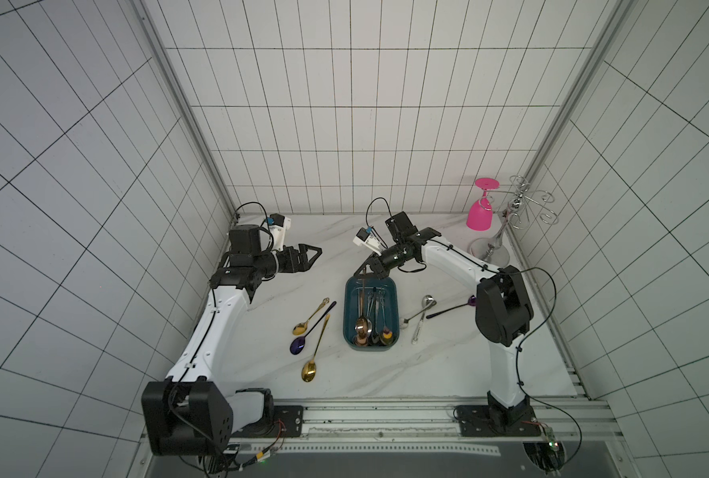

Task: Put the spoon into the storage box
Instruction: Place the spoon in the storage box.

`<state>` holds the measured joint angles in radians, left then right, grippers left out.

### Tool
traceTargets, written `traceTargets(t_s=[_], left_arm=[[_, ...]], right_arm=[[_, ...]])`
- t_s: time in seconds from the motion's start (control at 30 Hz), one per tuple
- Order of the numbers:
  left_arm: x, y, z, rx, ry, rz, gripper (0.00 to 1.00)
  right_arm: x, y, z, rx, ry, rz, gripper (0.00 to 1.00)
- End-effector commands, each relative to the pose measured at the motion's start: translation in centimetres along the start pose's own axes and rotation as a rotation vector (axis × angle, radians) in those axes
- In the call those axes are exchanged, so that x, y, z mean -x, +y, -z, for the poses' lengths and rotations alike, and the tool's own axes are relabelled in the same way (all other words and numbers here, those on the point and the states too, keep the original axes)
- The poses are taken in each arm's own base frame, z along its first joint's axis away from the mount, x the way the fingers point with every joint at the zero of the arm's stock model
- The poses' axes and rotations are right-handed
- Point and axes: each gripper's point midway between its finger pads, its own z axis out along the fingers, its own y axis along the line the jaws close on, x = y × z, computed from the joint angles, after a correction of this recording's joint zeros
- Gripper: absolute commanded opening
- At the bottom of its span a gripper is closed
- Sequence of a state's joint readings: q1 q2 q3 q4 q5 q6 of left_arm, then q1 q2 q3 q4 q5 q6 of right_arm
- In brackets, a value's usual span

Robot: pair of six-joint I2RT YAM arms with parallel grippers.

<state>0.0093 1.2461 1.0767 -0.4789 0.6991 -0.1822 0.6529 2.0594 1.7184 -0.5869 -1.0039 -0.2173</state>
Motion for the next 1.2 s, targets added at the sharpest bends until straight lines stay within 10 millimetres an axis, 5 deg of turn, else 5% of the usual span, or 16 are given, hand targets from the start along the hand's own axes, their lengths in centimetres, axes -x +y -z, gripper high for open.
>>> traceTargets(t_s=[0.0, 0.23, 0.5, 0.83, 1.17], left_arm=[[0.0, 0.0, 0.4, 0.013, -0.006, -0.023, 0.99], [-0.4, 0.5, 0.3, 0.033, 0.006, -0.043, 0.99], [-1.0, 1.1, 0.5, 0.073, 0.027, -0.093, 0.98], [-2.3, 2.0, 0.8, 0.146, 0.071, -0.162, 0.99], [-6.3, 3.2, 0.2, 0.247, 0.208, -0.321, 0.99]], right_arm=[[0.2, 0.0, -1.1, 0.016, -0.008, 0.005, 0.08], [0.1, 0.3, -0.8, -0.021, -0.008, 0.018, 0.34], [1.0, 1.9, 1.6, -0.114, -0.034, 0.075, 0.41], [1.7, 1.5, 4.1, -0.297, -0.089, 0.093, 0.55], [2.4, 2.5, 7.2, -0.432, -0.158, 0.086, 0.62]])
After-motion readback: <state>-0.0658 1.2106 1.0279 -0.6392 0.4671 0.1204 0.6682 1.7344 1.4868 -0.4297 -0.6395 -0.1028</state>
